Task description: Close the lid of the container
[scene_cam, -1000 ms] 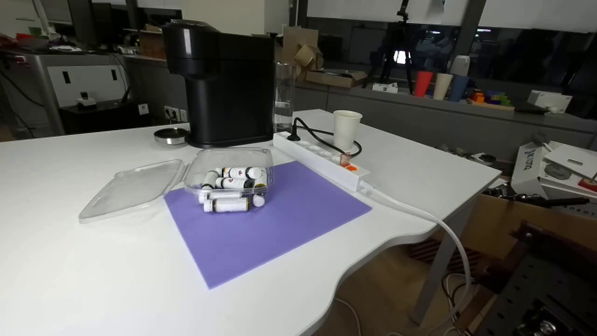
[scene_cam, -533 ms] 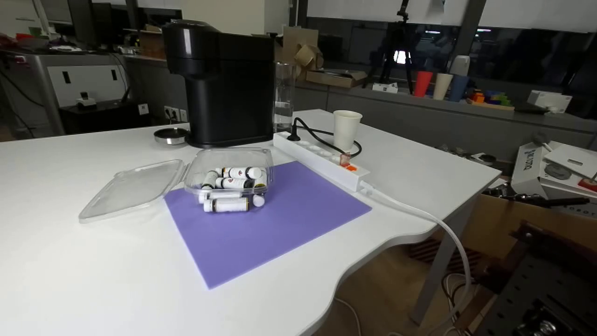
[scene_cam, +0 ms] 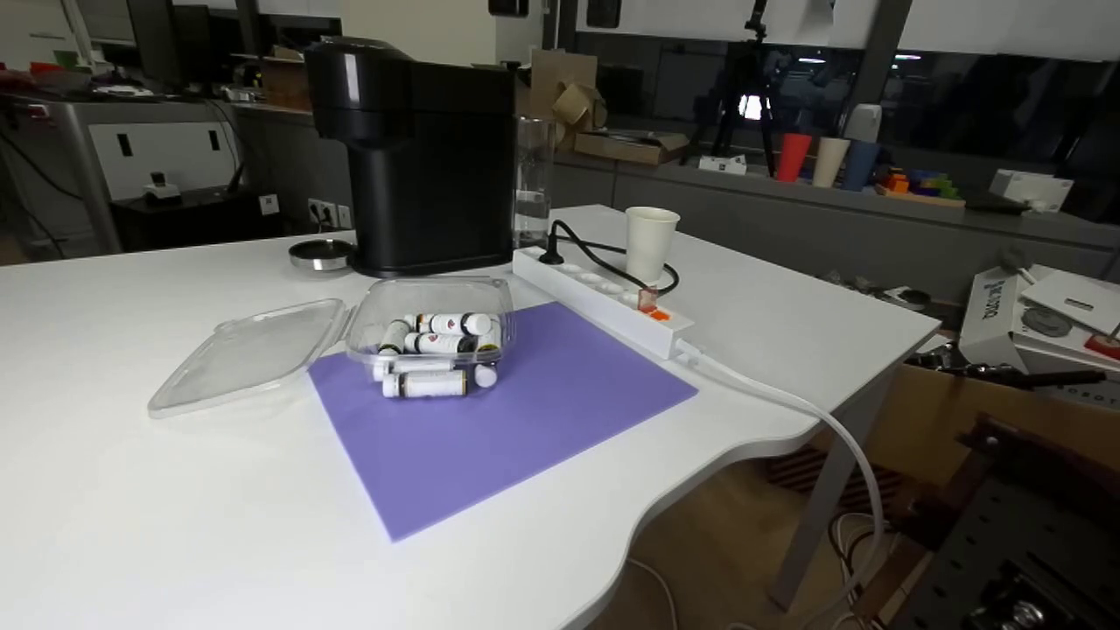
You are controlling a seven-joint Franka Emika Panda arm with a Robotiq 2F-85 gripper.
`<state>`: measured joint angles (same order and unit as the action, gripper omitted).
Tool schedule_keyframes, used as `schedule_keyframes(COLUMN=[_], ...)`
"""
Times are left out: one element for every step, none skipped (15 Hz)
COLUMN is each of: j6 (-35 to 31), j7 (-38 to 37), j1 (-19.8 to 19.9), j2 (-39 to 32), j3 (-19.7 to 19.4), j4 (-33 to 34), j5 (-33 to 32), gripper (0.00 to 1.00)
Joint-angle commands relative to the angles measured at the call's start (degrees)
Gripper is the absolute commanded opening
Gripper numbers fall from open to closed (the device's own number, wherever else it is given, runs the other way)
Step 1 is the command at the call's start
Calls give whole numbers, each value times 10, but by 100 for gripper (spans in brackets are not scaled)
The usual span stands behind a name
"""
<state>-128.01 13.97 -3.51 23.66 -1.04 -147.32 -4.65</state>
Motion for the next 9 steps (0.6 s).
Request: schedule_keyframes(j6=[1, -19, -35, -70, -94, -127, -156, -186, -215], j7=[3, -8, -7, -10, -13, -14, -18, -23, -33], j1=[1, 7, 6, 10, 10, 11, 12, 12, 12], j2=[-5, -19, -31, -49, -67, -91, -113, -139, -164], j3=[0, 12, 16, 26, 32, 39, 45, 52, 59], j4=[5, 6, 6, 5, 7, 10, 13, 17, 21], j5=[0, -27, -40, -68, -88, -111, -133, -153, -175], gripper=[100, 100, 100, 100, 100, 100, 100, 100, 100])
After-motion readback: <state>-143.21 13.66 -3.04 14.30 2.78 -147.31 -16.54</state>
